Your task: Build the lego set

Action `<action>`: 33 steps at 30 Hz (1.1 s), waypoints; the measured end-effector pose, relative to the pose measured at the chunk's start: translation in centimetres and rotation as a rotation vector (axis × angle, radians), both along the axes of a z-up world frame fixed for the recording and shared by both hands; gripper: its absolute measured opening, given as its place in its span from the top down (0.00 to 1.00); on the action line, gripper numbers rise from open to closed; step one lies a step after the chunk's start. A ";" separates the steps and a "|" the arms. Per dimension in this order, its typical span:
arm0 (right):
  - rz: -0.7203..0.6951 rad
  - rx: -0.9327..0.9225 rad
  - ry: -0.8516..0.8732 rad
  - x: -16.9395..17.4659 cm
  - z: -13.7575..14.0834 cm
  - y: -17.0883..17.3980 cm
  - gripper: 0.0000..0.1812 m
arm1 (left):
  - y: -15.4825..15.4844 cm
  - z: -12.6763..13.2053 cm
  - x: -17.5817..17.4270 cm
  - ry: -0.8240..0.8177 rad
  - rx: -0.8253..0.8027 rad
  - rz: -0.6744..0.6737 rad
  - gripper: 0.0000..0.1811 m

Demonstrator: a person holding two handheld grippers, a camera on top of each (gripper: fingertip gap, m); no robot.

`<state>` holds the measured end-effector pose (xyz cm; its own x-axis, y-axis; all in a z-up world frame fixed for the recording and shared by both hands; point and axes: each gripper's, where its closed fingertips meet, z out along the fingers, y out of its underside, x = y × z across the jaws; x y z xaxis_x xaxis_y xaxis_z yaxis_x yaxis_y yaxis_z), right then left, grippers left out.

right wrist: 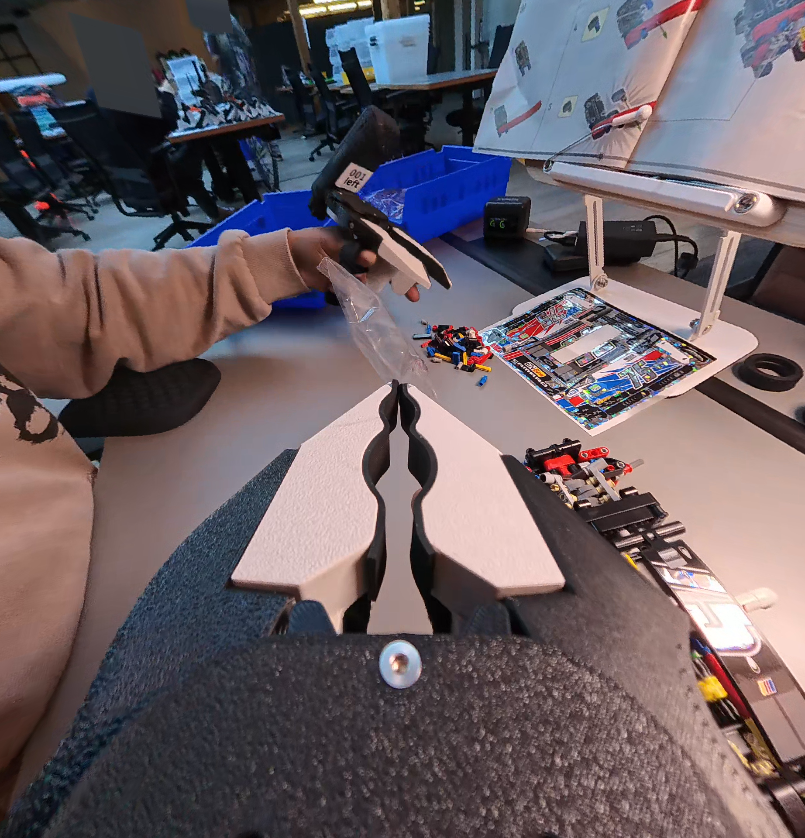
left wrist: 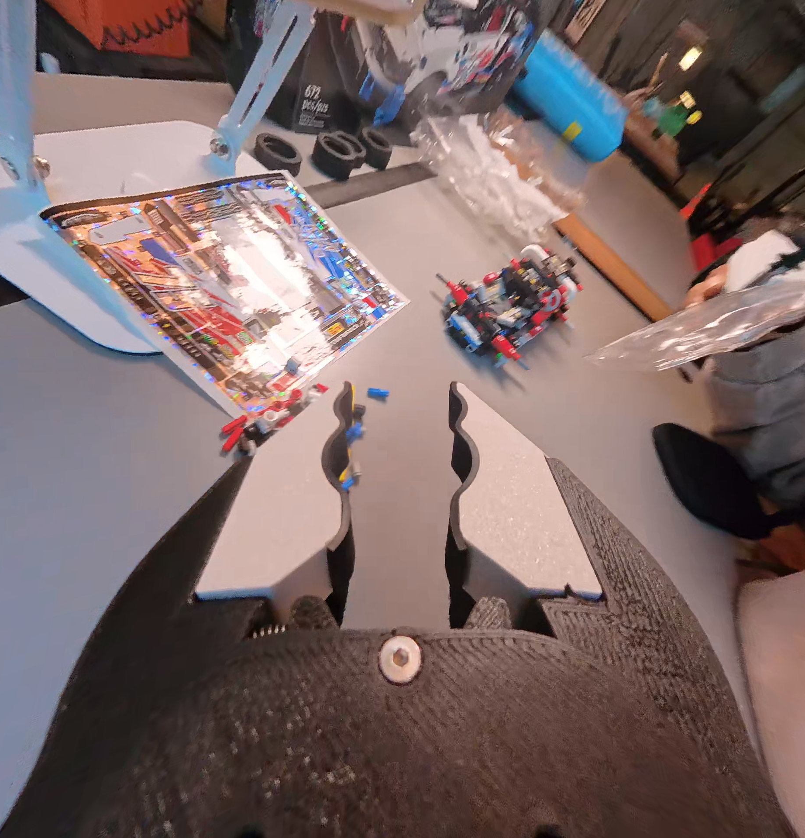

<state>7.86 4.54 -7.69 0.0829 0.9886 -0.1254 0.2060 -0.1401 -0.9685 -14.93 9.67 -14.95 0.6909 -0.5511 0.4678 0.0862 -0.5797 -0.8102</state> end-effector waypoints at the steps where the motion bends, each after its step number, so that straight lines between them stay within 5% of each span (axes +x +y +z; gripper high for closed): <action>1: 0.001 -0.002 0.005 -0.2 0.0 -0.1 1.00 | -0.6 0.9 0.5 -0.049 0.017 -0.025 0.77; 7: 0.080 -0.006 0.030 -1.5 -0.7 -1.7 1.00 | -8.2 2.7 7.8 0.040 0.291 -0.304 0.78; 11: 0.194 -0.179 0.080 -2.9 -1.2 -3.8 1.00 | -11.7 2.4 12.0 0.142 0.386 -0.408 0.78; 16: 0.279 -0.381 0.096 -3.8 -1.8 -5.7 1.00 | -13.6 2.6 13.4 0.083 0.320 -0.467 1.00; 24: 0.029 -0.459 0.150 -1.7 -2.9 -1.8 0.99 | -13.8 4.9 10.4 -0.396 0.067 -0.327 1.00; 27: 0.076 -0.443 0.171 -2.8 -2.8 -4.6 0.72 | -14.0 4.9 11.2 -0.432 0.075 -0.291 1.00; 29: 0.100 -0.429 0.170 -4.8 -3.2 -6.8 0.64 | -14.8 5.5 12.9 -0.491 0.072 -0.333 1.00; 30: 0.104 -0.418 0.179 -5.7 -3.2 -7.6 0.66 | -15.1 5.4 13.8 -0.482 0.069 -0.351 1.00; 32: 0.108 -0.396 0.218 -6.4 -2.2 -8.2 0.99 | -15.3 5.0 14.9 -0.424 0.094 -0.353 1.00; 33: 0.134 -0.369 0.214 -6.1 -1.4 -8.4 1.00 | -15.0 5.1 14.8 -0.411 0.110 -0.331 1.00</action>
<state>1.76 -3.87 -9.12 -0.1093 0.8749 -0.4717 0.0467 -0.4695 -0.8817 -0.11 -5.28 -9.81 0.2442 -0.7694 0.5903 0.2361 -0.5432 -0.8057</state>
